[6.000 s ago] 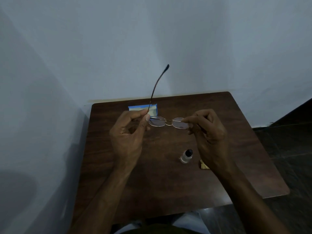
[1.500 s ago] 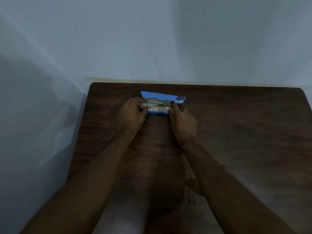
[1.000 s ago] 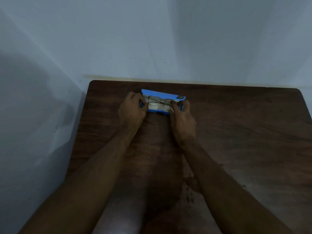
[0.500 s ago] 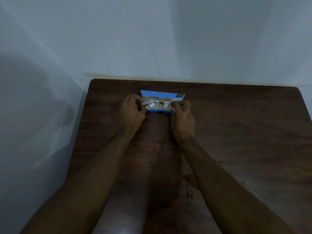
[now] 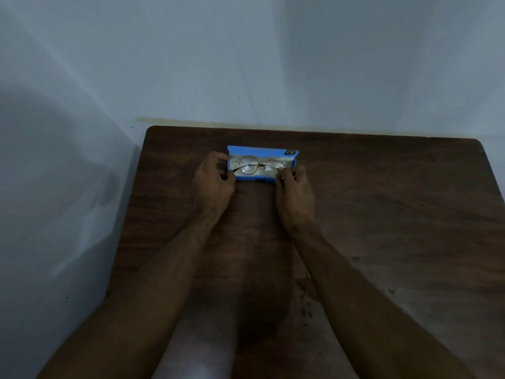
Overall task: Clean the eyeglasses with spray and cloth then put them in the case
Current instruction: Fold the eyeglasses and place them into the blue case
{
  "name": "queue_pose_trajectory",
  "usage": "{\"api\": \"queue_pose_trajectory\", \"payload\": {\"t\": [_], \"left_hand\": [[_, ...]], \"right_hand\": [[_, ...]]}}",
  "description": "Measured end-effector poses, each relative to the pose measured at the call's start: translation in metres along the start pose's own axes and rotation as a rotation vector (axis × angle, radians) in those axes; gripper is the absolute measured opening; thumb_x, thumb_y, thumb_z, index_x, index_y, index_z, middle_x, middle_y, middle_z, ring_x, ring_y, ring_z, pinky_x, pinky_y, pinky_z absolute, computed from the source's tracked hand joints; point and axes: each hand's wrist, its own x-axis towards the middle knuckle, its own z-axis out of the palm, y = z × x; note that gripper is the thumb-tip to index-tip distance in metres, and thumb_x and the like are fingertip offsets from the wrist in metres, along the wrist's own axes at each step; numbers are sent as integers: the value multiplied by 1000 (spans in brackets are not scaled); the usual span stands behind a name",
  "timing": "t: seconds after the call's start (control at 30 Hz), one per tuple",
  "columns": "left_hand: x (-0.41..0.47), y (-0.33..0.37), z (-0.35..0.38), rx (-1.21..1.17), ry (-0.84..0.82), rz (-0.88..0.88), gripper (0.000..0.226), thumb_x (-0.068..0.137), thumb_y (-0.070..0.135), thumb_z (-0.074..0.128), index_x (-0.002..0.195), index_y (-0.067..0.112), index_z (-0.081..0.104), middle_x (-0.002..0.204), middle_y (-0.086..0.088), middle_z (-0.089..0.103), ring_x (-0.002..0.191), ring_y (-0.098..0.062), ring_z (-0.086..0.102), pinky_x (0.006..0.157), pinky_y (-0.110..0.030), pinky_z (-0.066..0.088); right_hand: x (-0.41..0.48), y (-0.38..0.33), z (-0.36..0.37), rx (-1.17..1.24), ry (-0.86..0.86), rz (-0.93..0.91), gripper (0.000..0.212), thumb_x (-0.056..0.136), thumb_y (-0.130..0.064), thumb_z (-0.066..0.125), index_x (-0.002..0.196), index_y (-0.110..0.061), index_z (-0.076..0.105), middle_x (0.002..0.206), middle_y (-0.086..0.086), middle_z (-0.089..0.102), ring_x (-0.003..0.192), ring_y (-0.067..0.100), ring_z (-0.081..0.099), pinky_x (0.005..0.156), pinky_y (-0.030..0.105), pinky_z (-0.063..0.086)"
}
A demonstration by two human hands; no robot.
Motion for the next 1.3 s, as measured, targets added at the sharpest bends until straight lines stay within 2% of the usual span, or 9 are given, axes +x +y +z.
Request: {"api": "queue_pose_trajectory", "payload": {"t": [0.1,0.23,0.4,0.6,0.77,0.87,0.97,1.13,1.3], "left_hand": [[-1,-1,1,-11,-18,-9,36,88,9,79,122,12,66,120,-2,73,90,-8,71,75,-24,62],[-4,0,1,-23,-26,-22,37,90,10,78,124,12,65,122,-2,72,92,-5,69,72,-6,52],[-9,1,2,-24,6,-7,36,89,13,80,121,13,65,121,-2,71,92,-10,71,77,-24,60],[-15,2,1,8,33,1,35,87,12,80,119,15,65,121,-2,69,91,-9,70,78,-33,63],[-26,8,-5,-12,68,1,36,86,10,80,119,14,65,120,-3,68,94,-11,68,80,-27,59],[-43,20,-9,-42,102,6,37,85,8,80,119,11,66,117,-4,69,94,-7,64,84,-10,49],[-67,47,-9,-95,99,37,36,86,7,79,119,10,67,117,-2,71,94,-4,64,87,-16,51],[-112,115,-8,-217,-8,46,26,90,9,79,115,9,71,110,5,75,96,0,69,90,-6,47],[-141,182,11,-313,-470,117,18,91,11,78,108,15,75,102,10,75,93,-1,71,82,-12,55]], "right_hand": [[-2,-2,-3,29,20,31,13,101,-19,54,114,-19,60,118,-3,49,102,15,54,83,45,56],[-6,-3,-6,-52,46,-35,27,95,-9,61,121,-14,59,130,9,49,106,26,60,75,46,59],[-8,-6,-10,-46,59,-33,32,96,-9,63,127,-11,60,132,14,50,105,32,62,72,42,56],[-15,-8,-16,-28,56,-39,34,97,-10,61,130,-10,58,134,13,48,110,30,61,77,45,59],[-23,-13,-28,-7,75,-47,35,97,-8,62,131,-11,58,138,12,47,113,27,61,81,46,61],[-32,-23,-43,31,137,-57,34,94,-4,63,128,-8,60,135,15,50,110,31,63,78,43,59],[-44,-33,-66,78,214,-74,34,91,-5,62,125,-8,62,130,16,53,104,32,64,73,40,56],[-83,-31,-122,156,358,-94,36,89,-5,61,123,-13,63,126,8,54,93,23,64,69,30,49],[-136,15,-167,215,441,34,33,90,-5,63,122,-15,63,122,5,55,90,16,61,74,37,56]]}}
